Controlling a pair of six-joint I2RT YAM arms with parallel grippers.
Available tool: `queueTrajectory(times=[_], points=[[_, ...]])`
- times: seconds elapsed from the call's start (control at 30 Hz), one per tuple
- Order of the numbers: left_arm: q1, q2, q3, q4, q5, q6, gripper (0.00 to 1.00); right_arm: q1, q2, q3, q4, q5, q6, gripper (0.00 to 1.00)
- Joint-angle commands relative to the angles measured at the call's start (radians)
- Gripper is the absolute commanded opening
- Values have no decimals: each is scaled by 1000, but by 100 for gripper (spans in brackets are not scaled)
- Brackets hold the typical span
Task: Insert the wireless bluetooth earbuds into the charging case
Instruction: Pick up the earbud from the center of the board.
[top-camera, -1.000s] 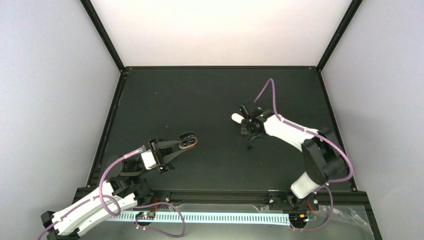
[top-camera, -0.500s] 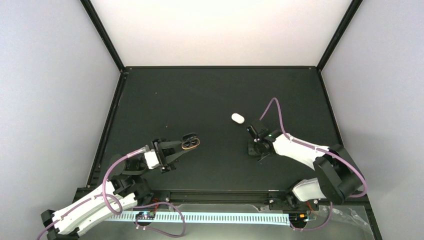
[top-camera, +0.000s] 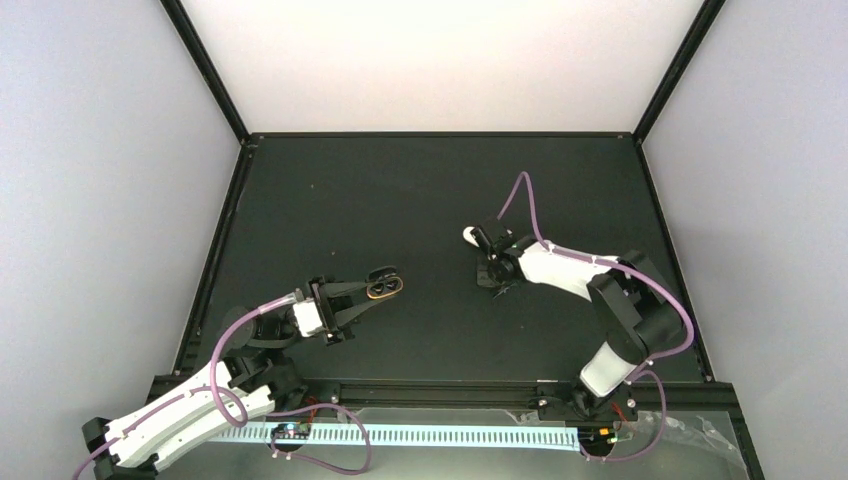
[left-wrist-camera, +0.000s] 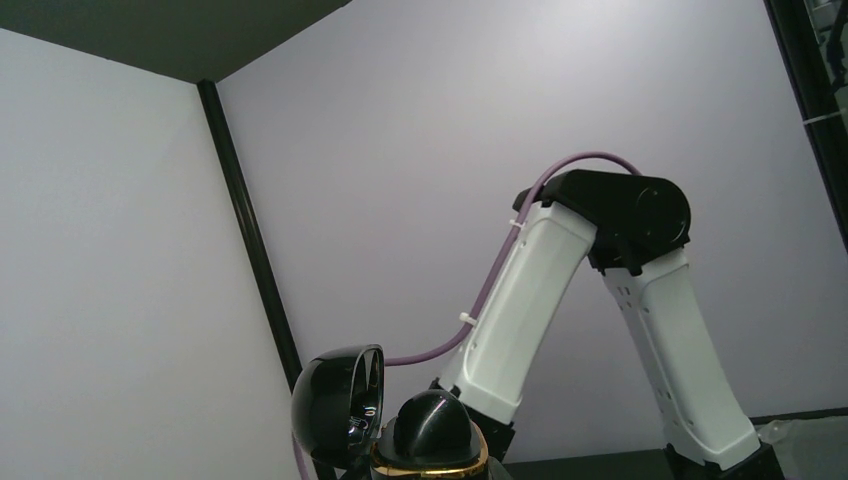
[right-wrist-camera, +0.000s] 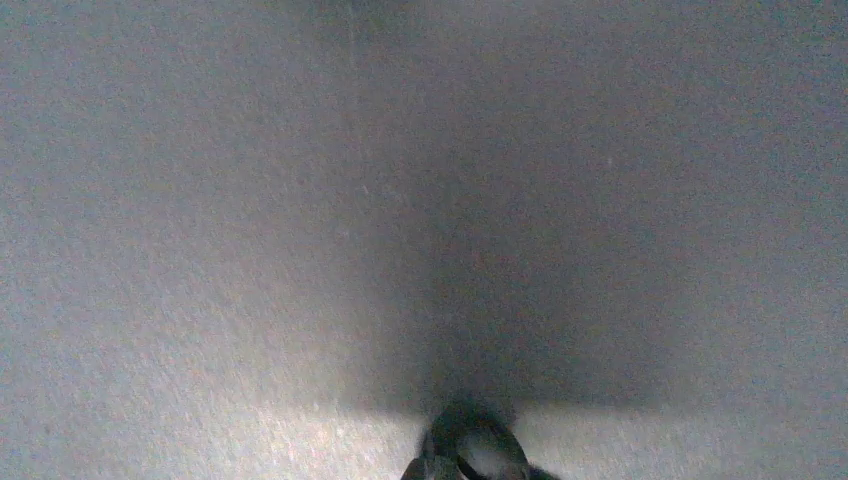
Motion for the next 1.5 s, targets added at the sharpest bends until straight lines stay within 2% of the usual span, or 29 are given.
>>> queueTrajectory(times=[0.0,0.17,0.23,0.37,0.53,0.87,1.47], points=[[4,14,6,0,-1,18,2,-17,68,49,38,21,-40,1],[5,26,8,2,-8,23,1,-18,6,76,75,-31,-128,4],[6,29,8,4,-8,25,2,-17,-25,78,68,-32,-160,12],[6,26,8,4,-9,27,1,-26,-33,96,9,15,-182,34],[6,18,8,-1,-10,27,2,-28,19,142,-81,84,-216,43],[5,15,8,-2,-10,29,2,-28,88,144,-93,25,-253,45],[6,10,8,4,-4,21,2,-28,84,108,-138,-132,-154,43]])
